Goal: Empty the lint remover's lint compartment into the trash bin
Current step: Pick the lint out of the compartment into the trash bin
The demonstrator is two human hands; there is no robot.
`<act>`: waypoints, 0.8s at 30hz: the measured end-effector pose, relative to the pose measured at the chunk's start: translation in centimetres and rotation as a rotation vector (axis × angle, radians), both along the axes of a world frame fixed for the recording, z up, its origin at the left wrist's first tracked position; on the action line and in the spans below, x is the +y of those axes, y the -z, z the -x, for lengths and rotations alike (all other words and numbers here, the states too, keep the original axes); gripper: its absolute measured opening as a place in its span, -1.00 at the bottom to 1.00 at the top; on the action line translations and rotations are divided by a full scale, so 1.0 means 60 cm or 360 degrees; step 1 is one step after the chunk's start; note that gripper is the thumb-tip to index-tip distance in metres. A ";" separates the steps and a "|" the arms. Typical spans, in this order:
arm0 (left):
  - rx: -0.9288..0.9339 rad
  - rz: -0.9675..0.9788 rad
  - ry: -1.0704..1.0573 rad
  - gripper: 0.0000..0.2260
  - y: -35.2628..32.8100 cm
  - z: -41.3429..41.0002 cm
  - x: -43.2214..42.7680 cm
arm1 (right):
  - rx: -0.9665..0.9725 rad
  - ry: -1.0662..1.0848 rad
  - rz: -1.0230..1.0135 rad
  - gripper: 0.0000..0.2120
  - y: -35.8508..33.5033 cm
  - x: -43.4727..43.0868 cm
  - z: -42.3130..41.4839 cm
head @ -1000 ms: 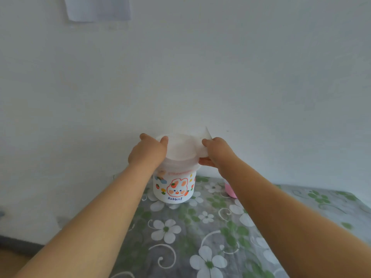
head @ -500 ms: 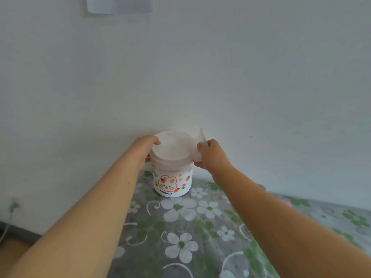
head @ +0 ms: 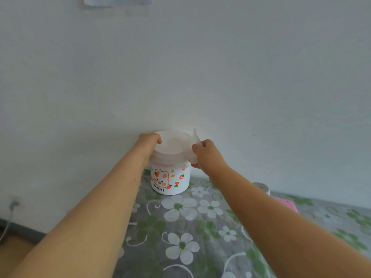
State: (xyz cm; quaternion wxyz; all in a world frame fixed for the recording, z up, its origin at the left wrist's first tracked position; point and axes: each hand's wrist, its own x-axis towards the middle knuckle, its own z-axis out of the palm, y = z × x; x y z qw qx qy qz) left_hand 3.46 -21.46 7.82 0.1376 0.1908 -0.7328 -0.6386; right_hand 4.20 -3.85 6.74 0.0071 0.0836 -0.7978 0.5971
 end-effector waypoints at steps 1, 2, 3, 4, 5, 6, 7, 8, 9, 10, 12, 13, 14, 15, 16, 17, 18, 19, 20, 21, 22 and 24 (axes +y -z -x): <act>-0.0003 0.0063 -0.0037 -0.54 -0.001 -0.001 0.003 | -0.0003 0.0000 0.0013 -0.83 -0.001 0.001 -0.002; 0.0001 0.0142 -0.0085 -0.53 -0.002 -0.002 0.006 | -0.0008 0.0000 0.0026 -0.84 -0.003 0.003 -0.005; 0.0014 0.0246 -0.0144 -0.52 -0.003 -0.002 0.008 | -0.0014 0.0004 0.0038 -0.84 -0.005 0.006 -0.007; 0.0034 0.0370 -0.0207 -0.52 -0.006 -0.006 0.013 | -0.0018 0.0007 0.0055 -0.83 -0.007 0.011 -0.011; 0.0083 0.0496 -0.0274 -0.52 -0.009 -0.011 0.020 | -0.0019 0.0006 0.0072 -0.79 -0.009 0.017 -0.014; 0.0164 0.0604 -0.0337 -0.54 -0.014 -0.016 0.029 | -0.0019 0.0003 0.0087 -0.74 -0.012 0.022 -0.016; 0.0269 0.0689 -0.0388 -0.56 -0.019 -0.024 0.041 | -0.0022 0.0000 0.0105 -0.70 -0.014 0.030 -0.019; 0.0382 0.0759 -0.0415 -0.58 -0.024 -0.031 0.056 | -0.0024 -0.0005 0.0128 -0.67 -0.016 0.038 -0.021; 0.0491 0.0831 -0.0418 -0.61 -0.030 -0.038 0.073 | -0.0028 -0.0008 0.0157 -0.65 -0.020 0.048 -0.025; 0.0581 0.0898 -0.0403 -0.63 -0.035 -0.044 0.089 | -0.0036 -0.0009 0.0190 -0.65 -0.024 0.057 -0.028; 0.0719 0.0982 -0.0347 -0.65 -0.046 -0.055 0.123 | -0.0067 0.0001 0.0288 -0.65 -0.034 0.080 -0.035; 0.0773 0.0993 -0.0323 -0.66 -0.050 -0.060 0.139 | -0.0086 0.0005 0.0353 -0.65 -0.039 0.093 -0.039; 0.0823 0.0994 -0.0295 -0.67 -0.054 -0.064 0.156 | -0.0101 0.0016 0.0425 -0.66 -0.044 0.108 -0.044; 0.0860 0.0994 -0.0263 -0.68 -0.057 -0.069 0.171 | -0.0118 0.0033 0.0497 -0.66 -0.049 0.123 -0.047; 0.0883 0.0998 -0.0217 -0.69 -0.058 -0.073 0.185 | -0.0132 0.0060 0.0555 -0.67 -0.054 0.137 -0.050; 0.0895 0.1004 -0.0153 -0.70 -0.058 -0.076 0.202 | -0.0135 0.0101 0.0608 -0.68 -0.058 0.157 -0.054; 0.0891 0.1008 -0.0087 -0.71 -0.056 -0.079 0.215 | -0.0135 0.0141 0.0653 -0.69 -0.062 0.175 -0.056; 0.0876 0.1013 -0.0025 -0.72 -0.053 -0.080 0.227 | -0.0134 0.0178 0.0691 -0.72 -0.064 0.191 -0.058; 0.0854 0.1015 0.0038 -0.72 -0.049 -0.082 0.241 | -0.0134 0.0217 0.0717 -0.74 -0.066 0.212 -0.060; 0.0818 0.1016 0.0102 -0.72 -0.044 -0.081 0.253 | -0.0132 0.0245 0.0728 -0.75 -0.066 0.231 -0.061; 0.0764 0.1017 0.0173 -0.71 -0.037 -0.082 0.266 | -0.0124 0.0272 0.0713 -0.76 -0.065 0.251 -0.062; 0.0600 0.1019 0.0334 -0.69 -0.022 -0.079 0.291 | -0.0102 0.0319 0.0616 -0.72 -0.060 0.291 -0.063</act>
